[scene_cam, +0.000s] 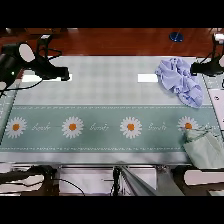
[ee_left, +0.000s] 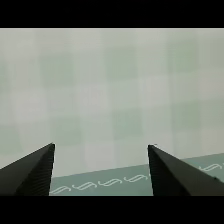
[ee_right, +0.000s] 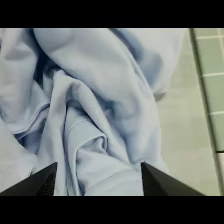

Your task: Fold the shirts.

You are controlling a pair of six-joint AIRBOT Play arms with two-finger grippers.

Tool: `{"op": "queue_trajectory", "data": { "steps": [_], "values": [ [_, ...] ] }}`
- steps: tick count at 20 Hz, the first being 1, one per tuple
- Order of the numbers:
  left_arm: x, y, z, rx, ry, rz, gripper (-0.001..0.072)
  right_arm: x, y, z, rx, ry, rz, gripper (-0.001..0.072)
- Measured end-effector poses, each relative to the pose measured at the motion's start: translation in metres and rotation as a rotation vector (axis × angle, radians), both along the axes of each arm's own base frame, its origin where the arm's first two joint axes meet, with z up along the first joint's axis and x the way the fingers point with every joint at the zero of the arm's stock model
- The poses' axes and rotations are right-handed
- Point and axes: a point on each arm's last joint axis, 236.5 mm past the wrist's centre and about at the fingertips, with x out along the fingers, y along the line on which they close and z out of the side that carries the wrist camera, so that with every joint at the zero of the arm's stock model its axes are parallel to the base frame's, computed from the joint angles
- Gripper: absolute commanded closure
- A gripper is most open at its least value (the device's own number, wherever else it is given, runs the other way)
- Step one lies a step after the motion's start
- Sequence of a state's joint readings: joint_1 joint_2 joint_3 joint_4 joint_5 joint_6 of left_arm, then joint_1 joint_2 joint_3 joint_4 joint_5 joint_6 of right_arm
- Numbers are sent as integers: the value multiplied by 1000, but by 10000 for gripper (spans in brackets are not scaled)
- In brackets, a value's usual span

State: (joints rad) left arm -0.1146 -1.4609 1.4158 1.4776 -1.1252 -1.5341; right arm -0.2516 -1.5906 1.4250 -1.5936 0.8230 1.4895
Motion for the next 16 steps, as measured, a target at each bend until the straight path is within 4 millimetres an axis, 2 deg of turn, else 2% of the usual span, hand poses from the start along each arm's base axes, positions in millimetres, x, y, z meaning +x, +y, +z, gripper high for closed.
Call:
{"op": "queue_trajectory", "data": {
  "steps": [4,5,6,7,8,10,11,12,13,14,16],
  "values": [
    [-6,3,-1,10,27,-16,-13,-3,-3,-56,71,94,-10,119],
    [-7,2,-2,9,32,-19,-13,-5,-3,-69,83,116,-11,157],
    [-10,2,-2,5,42,-21,-13,-6,-2,-80,94,135,-12,371],
    [-10,0,-2,-2,43,-22,-13,-7,-2,-88,101,148,-15,686],
    [-11,-1,-2,-6,46,-23,-13,-8,-2,-93,108,159,-18,689],
    [-12,-2,-2,-12,51,-24,-13,-6,-2,-86,113,150,-22,689],
    [-12,-3,-1,-15,51,-25,-13,-2,-2,-69,110,123,-17,689],
    [-13,-4,2,-20,46,-26,-1,6,-3,-43,98,68,-10,690],
    [-13,-5,6,-28,40,-27,63,12,-2,-9,93,9,-1,690],
    [-13,-9,14,-44,25,-28,63,17,2,31,91,-67,12,690],
    [-11,-18,44,-88,-40,-36,61,19,22,133,124,-268,44,690]
  ]
}}
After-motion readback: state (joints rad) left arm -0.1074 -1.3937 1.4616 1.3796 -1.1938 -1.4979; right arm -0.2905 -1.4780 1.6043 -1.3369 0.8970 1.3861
